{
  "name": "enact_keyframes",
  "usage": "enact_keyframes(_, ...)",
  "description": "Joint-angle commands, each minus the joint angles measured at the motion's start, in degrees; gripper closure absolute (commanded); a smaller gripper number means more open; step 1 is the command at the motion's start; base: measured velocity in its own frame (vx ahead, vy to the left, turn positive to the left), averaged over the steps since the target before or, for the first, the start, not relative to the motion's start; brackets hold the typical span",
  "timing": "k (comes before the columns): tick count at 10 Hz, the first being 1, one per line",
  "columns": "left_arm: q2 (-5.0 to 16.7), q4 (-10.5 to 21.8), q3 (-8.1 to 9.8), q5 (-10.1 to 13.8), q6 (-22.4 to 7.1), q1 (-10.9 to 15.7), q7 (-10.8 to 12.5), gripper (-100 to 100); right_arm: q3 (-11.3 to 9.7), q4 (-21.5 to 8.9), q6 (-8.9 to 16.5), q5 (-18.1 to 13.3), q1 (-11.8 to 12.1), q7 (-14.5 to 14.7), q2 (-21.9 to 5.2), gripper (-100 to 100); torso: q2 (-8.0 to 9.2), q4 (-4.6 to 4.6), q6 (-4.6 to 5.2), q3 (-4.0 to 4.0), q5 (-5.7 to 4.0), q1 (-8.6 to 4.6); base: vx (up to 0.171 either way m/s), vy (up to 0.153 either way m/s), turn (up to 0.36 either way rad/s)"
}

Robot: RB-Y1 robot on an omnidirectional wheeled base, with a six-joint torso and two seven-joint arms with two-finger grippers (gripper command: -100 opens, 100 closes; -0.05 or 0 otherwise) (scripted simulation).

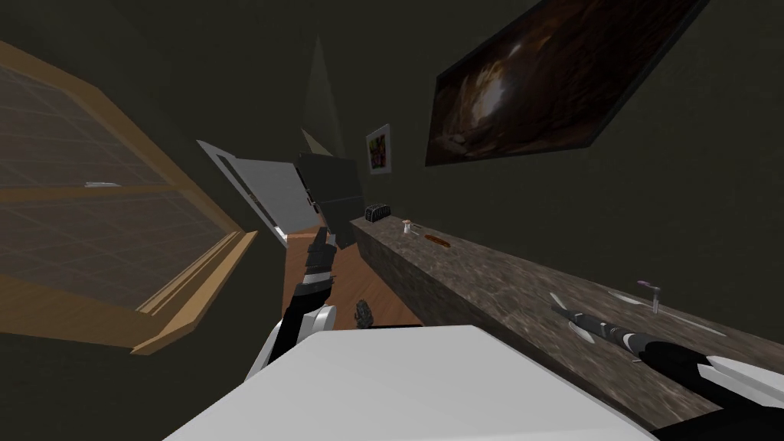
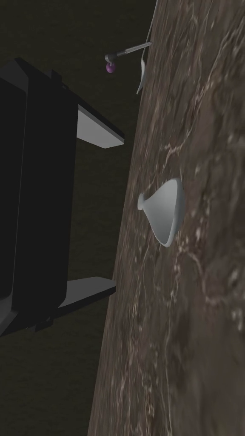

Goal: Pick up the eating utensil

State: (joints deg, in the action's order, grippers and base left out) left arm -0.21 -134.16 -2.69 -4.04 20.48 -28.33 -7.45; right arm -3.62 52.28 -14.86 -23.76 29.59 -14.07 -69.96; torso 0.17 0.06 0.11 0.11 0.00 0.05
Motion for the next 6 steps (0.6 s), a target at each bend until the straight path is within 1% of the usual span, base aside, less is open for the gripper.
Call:
enact_keyframes(1, 0.0, 0.0, 0.00, 0.0, 0.0, 0.0, 0.0, 0, 0.2, -2.9, -1.9, -2.9, -2.7, -1.9, 1.1, -100, 0.00, 0.00, 0.00, 0.00, 0.00, 0.00, -0.027, 0.024, 0.077)
enact_keyframes(2, 0.0, 0.0, 0.00, 0.0, 0.0, 0.0, 0.0, 0, 0.2, -4.2, -1.9, -3.7, -2.7, -1.9, 1.1, -100, 0.01, 0.00, -0.04, 0.00, 0.00, 0.02, -0.022, 0.021, 0.067)
enact_keyframes(3, 0.0, 0.0, 0.00, 0.0, 0.0, 0.0, 0.0, 0, 0.6, -5.8, -3.8, -5.7, -4.9, -3.7, 2.1, -100, 0.00, 0.00, -0.01, 0.00, 0.01, 0.01, -0.030, 0.019, 0.072)
enact_keyframes(4, 0.0, 0.0, 0.00, 0.0, 0.0, 0.0, 0.0, 0, 0.6, -7.4, -3.8, -7.1, -4.9, -3.7, 2.1, -100, 0.01, 0.00, -0.03, 0.00, 0.00, 0.01, -0.029, 0.016, 0.055)
enact_keyframes(5, 0.0, 0.0, 0.00, 0.0, 0.0, 0.0, 0.0, 0, 0.6, -7.9, -3.8, -7.1, -4.9, -3.7, 2.1, -100, 0.02, 0.00, 0.00, 0.01, 0.01, 0.00, -0.013, 0.008, 0.000)
enact_keyframes(6, 0.0, 0.0, 0.00, 0.0, 0.0, 0.0, 0.0, 0, 1.1, -10.2, -5.7, -9.7, -7.1, -5.5, 3.1, -100, -0.01, 0.00, 0.00, -0.01, -0.01, -0.03, -0.023, 0.013, 0.074)
